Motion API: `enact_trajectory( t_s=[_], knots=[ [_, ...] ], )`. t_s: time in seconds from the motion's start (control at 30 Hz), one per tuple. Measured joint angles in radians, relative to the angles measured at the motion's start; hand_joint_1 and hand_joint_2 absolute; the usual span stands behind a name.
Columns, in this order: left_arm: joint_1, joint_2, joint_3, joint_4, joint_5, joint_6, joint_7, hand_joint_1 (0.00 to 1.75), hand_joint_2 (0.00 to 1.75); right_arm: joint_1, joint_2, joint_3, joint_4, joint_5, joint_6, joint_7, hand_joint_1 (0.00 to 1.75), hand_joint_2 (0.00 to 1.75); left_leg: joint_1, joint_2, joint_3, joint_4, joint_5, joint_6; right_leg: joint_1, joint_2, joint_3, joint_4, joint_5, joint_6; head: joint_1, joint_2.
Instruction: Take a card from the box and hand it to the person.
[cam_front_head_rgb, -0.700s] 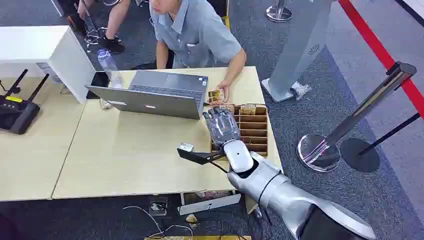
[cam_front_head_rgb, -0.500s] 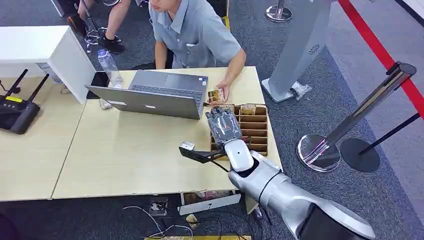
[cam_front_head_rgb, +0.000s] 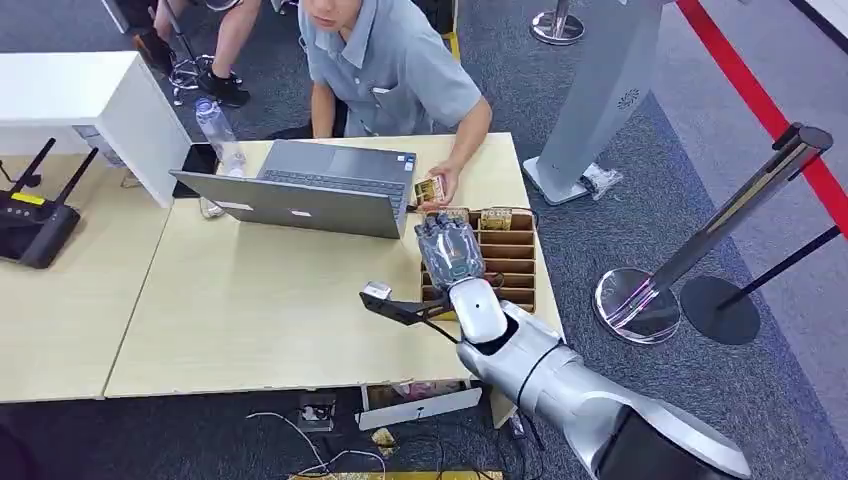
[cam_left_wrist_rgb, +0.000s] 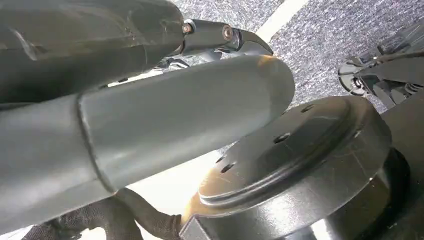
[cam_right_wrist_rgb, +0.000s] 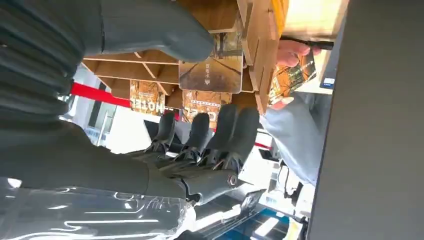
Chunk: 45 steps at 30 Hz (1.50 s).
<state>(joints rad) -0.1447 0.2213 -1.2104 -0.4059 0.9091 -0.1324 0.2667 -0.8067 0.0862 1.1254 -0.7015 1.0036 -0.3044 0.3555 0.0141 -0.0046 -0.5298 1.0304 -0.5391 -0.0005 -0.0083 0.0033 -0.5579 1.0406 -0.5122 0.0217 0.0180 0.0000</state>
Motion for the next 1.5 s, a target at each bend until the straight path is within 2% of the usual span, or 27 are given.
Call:
enact_trajectory(
  t_s=[0.2,0.27,0.3,0.33,0.53,0.73,0.83,0.93,0.97,1.3,1.5],
  knots=[
    [0.002,0.000,0.000,0.000,-0.001,0.000,0.000,0.00,0.00,-0.001,-0.001,-0.001,0.000,0.001,0.000,0.000,0.86,1.75,0.000,0.000,0.000,0.000,0.000,0.000,0.000,0.000,0.000,0.000,0.000,0.000,0.000,0.000],
    [0.002,0.000,0.000,0.000,-0.001,0.000,0.000,0.00,0.00,-0.002,-0.002,-0.001,0.000,0.001,0.004,0.001,0.75,1.75,0.000,0.000,0.000,0.000,0.000,0.000,0.000,0.000,0.000,0.000,0.000,0.000,0.000,0.000],
    [0.002,0.000,0.000,0.000,-0.001,0.000,0.000,0.00,0.00,-0.002,-0.003,-0.001,0.000,0.001,0.007,0.003,0.75,1.75,0.000,0.000,0.000,0.000,0.000,0.000,0.000,0.000,0.000,0.000,0.000,0.000,0.000,0.000],
    [0.002,0.000,0.000,0.000,-0.002,0.000,0.000,0.00,0.00,-0.003,-0.003,-0.001,0.000,0.002,0.010,0.004,0.61,1.75,0.000,0.000,0.000,0.000,0.000,0.000,0.000,0.000,0.000,0.000,0.000,0.000,0.000,0.000],
    [0.003,0.000,0.000,0.000,-0.005,0.000,0.000,0.00,0.00,-0.005,-0.008,-0.001,0.000,0.002,0.017,0.009,0.63,1.75,0.000,0.000,0.000,0.000,0.000,0.000,0.000,0.000,0.000,0.000,0.000,0.000,0.000,0.000],
    [0.003,0.000,0.000,0.000,-0.007,0.000,0.000,0.00,0.00,-0.006,-0.011,-0.001,0.000,0.003,0.023,0.013,0.70,1.75,0.000,0.000,0.000,0.000,0.000,0.000,0.000,0.000,0.000,0.000,0.000,0.000,0.000,0.000],
    [0.003,0.000,0.000,0.000,-0.008,0.000,0.000,0.00,0.00,-0.006,-0.013,-0.001,0.000,0.005,0.024,0.014,0.80,1.75,0.000,0.000,0.000,0.000,0.000,0.000,0.000,0.000,0.000,0.000,0.000,0.000,0.000,0.000],
    [0.003,0.000,0.000,0.000,-0.007,0.000,0.000,0.00,0.00,-0.007,-0.016,-0.001,0.001,0.005,0.026,0.014,1.17,1.75,0.000,0.000,0.000,0.000,0.000,0.000,0.000,0.000,0.000,0.000,0.000,0.000,0.000,0.000],
    [0.003,0.000,0.000,0.000,-0.007,0.000,0.000,0.00,0.00,-0.007,-0.016,-0.001,0.001,0.005,0.027,0.015,1.22,1.75,0.000,0.000,0.000,0.000,0.000,0.000,0.000,0.000,0.000,0.000,0.000,0.000,0.000,0.000],
    [0.003,0.000,0.000,0.000,-0.007,0.000,-0.005,0.00,0.00,-0.010,-0.021,-0.002,0.003,0.003,0.027,0.019,1.08,1.75,0.000,0.000,0.000,0.000,0.000,0.000,0.000,0.000,0.000,0.000,0.000,0.000,0.000,0.000],
    [0.003,0.000,0.000,0.000,-0.007,0.000,-0.005,0.00,0.00,-0.010,-0.025,-0.002,0.008,0.003,0.027,0.019,1.06,1.75,0.000,0.000,0.000,0.000,0.000,0.000,0.000,0.000,0.000,0.000,0.000,0.000,0.000,0.000]
  ],
)
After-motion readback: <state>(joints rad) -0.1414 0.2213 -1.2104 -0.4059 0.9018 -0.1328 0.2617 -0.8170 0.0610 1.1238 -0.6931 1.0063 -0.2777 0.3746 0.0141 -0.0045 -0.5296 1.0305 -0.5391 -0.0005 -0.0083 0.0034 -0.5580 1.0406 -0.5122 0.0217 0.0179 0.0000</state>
